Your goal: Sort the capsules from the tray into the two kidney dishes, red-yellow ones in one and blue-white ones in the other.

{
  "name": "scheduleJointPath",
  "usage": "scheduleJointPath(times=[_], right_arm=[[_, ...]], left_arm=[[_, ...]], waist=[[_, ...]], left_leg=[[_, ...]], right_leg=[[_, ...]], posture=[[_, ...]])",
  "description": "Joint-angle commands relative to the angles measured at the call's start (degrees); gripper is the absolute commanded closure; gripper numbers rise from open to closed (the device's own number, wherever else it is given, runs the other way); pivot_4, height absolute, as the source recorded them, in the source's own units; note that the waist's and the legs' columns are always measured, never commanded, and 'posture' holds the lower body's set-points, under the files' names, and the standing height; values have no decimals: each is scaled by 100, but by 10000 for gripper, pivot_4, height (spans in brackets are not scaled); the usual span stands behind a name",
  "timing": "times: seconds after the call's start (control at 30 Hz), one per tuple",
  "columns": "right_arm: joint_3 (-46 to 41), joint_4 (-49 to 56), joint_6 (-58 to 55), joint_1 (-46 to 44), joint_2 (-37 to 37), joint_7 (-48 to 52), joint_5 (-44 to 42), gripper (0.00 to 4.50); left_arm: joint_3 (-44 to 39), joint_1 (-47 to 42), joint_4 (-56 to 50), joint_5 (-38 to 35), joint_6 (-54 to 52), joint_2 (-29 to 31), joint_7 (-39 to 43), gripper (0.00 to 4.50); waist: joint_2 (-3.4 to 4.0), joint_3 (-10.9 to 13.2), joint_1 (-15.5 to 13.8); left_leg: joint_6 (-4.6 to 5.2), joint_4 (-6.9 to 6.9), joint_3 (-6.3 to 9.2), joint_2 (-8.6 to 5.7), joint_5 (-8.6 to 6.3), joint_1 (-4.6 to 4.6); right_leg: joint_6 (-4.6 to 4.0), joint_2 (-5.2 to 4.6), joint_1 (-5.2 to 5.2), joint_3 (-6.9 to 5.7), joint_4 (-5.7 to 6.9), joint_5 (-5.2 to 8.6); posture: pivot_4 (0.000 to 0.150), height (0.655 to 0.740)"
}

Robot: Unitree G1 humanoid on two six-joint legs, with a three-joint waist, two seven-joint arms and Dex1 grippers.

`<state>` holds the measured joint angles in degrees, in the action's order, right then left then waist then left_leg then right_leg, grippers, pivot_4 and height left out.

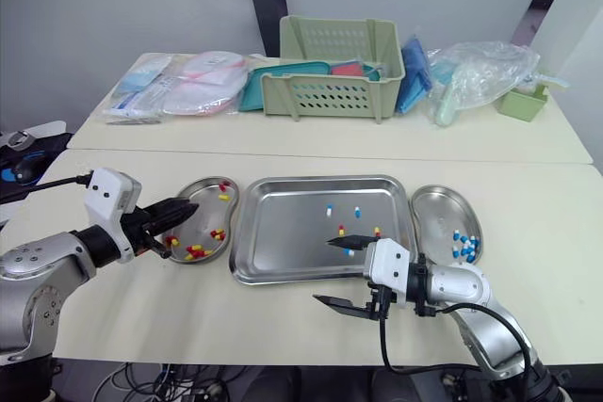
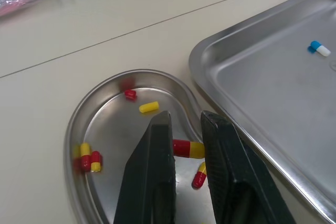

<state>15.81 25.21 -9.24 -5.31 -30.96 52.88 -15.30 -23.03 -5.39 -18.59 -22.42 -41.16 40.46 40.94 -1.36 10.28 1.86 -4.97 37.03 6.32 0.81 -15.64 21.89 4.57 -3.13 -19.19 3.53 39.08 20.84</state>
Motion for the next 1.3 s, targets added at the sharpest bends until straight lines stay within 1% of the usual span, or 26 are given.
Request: scheduleJointPath(times=[0.03,0.13,0.27,0.3,0.33,0.37,0.53,0.63,0.7,0.77,0.9,1.0,1.07,1.17,1.3], right_arm=[[-21,83,106,-51,40,47,-102,0],[-30,70,105,-54,42,50,-108,0],[-41,45,106,-70,51,53,-115,0],[-46,37,113,-73,50,57,-113,0],[-50,31,116,-78,49,61,-112,0],[-58,23,127,-82,45,67,-108,0],[-193,100,107,-68,-29,71,-141,0],[-486,246,10,-8,-169,40,-256,0],[-811,346,-111,82,-338,13,-414,0],[-1170,409,-177,231,-557,47,-562,0],[-2254,285,-296,695,-1207,325,-916,0],[-3165,-456,-35,1000,-1904,895,-922,0],[-3504,-1045,175,993,-2242,1190,-886,0],[-3781,-2000,439,897,-2748,1649,-770,0],[-3820,-3042,929,889,-3266,2195,-481,0]], left_arm=[[-230,16,-83,-15,93,17,-249,30708],[-247,-6,-84,-92,139,-17,-362,21853],[-345,-60,-88,-242,149,-10,-420,8628],[-421,-61,-96,-317,128,-10,-437,6122],[-495,-54,-107,-397,104,-9,-443,2560],[-566,-17,-142,-495,72,0,-421,241],[-1085,367,-324,-801,119,36,-332,241],[-1557,751,-246,-892,270,97,-194,241],[-1947,1005,-80,-989,390,117,-39,241],[-2233,1260,182,-855,717,148,70,241],[-2692,1979,852,-600,1248,147,282,241],[-2803,2709,1493,-339,1823,59,612,241],[-2786,3008,1784,-271,2133,23,759,241],[-2741,3291,2066,-201,2507,-13,860,241],[-2657,3531,2221,-144,2870,-43,990,241]], waist=[[0,0,1],[0,0,1],[0,0,1],[0,0,1],[0,0,2],[0,0,2],[0,0,15],[1,1,22],[1,1,7],[1,0,2],[1,1,-3],[0,1,-2],[-2,0,4],[-3,0,2],[-3,0,-11]], left_leg=[[0,0,0,0,0,0],[0,-1,0,0,0,0],[0,0,0,0,0,0],[0,-1,0,0,0,0],[0,-1,0,0,0,0],[0,0,0,0,0,0],[0,-2,-3,0,0,0],[0,-2,-5,1,0,0],[0,-3,-5,1,0,0],[0,-3,-5,1,0,0],[1,-5,-10,-1,-1,1],[1,-6,-11,-1,-2,0],[2,-6,-19,-1,-2,-4],[2,-8,-18,3,-2,-7],[2,-6,-24,3,-2,-5]], right_leg=[[0,0,0,0,0,0],[0,0,0,0,0,0],[0,0,0,-1,0,0],[0,0,0,-1,0,0],[0,0,0,-1,0,0],[0,0,-1,0,0,0],[0,0,-2,3,0,0],[0,0,-4,4,-1,0],[0,-1,-4,4,-1,0],[0,-1,-3,3,-2,0],[0,-4,-1,6,-9,0],[0,-4,1,6,-7,0],[0,-5,4,9,-9,0],[-2,-3,6,5,-7,1],[-1,-6,8,7,-10,1]], posture=[[1500,7400],[1500,7400],[1500,7400],[1500,7400],[1500,7400],[1500,7400],[1500,7400],[1500,7400],[1500,7400],[1500,7400],[1500,7400],[1500,7400],[1500,7400],[1500,7400],[1500,7400]])
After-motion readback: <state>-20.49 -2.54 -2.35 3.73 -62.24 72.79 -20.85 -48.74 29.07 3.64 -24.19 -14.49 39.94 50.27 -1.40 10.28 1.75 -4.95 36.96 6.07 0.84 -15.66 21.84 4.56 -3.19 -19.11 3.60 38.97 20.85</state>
